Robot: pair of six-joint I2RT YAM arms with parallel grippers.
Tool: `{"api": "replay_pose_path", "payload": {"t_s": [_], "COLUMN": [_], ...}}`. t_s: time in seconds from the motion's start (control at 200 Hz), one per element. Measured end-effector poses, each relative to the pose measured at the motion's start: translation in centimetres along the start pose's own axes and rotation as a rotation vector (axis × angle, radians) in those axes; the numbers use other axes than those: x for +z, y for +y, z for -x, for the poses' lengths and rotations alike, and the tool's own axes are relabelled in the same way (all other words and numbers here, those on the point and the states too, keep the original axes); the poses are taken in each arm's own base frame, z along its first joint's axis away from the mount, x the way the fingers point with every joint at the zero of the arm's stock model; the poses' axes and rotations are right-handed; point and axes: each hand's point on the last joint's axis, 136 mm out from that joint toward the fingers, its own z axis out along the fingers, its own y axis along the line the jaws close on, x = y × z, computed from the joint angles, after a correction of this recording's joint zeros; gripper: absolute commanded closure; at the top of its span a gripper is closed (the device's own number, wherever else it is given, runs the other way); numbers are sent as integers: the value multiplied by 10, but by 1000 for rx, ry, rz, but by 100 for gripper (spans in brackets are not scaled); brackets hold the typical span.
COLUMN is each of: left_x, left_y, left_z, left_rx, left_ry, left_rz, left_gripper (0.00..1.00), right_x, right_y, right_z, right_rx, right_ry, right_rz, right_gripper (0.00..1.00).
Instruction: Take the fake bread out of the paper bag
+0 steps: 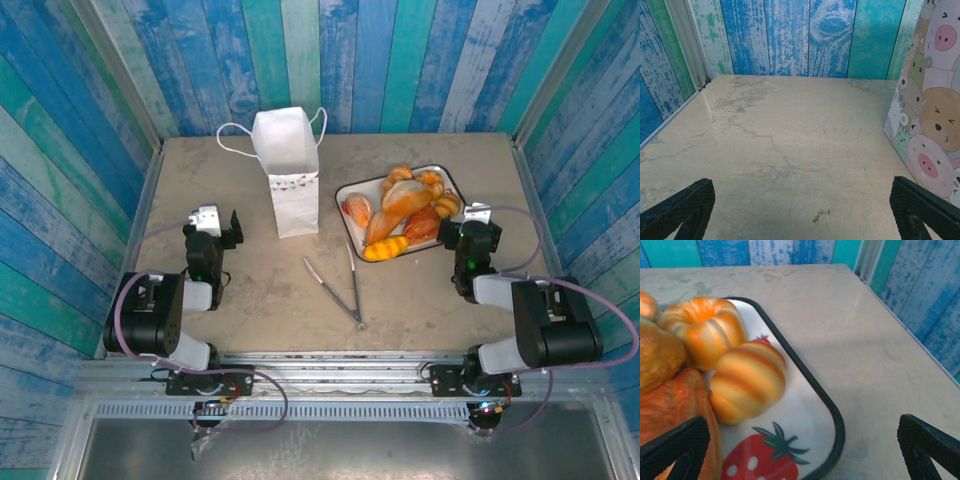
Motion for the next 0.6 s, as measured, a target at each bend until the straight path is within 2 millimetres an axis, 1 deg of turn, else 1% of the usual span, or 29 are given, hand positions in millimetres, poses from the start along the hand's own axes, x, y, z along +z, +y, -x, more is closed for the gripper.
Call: {"api": "replay_pose_path", "payload": {"t_s": [0.08,0.14,0.19,0.601], "left_x": [0,0,0,0], "left_y": [0,0,0,0], "left_z": [0,0,0,0], "left_rx": [0,0,-1,0], "left_ry": [0,0,0,0], "left_rz": [0,0,0,0], "left_gripper": [6,6,6,6], "right_x": [8,10,10,10], "right_y": [11,17,17,22], "right_z": [4,-3,-7,-5], "right_rx": [-17,-31,-38,-46], "right_ry": [-19,-7,3,-5], "right_rz": [50,77,84,108], "right_gripper": [0,0,0,0]}}
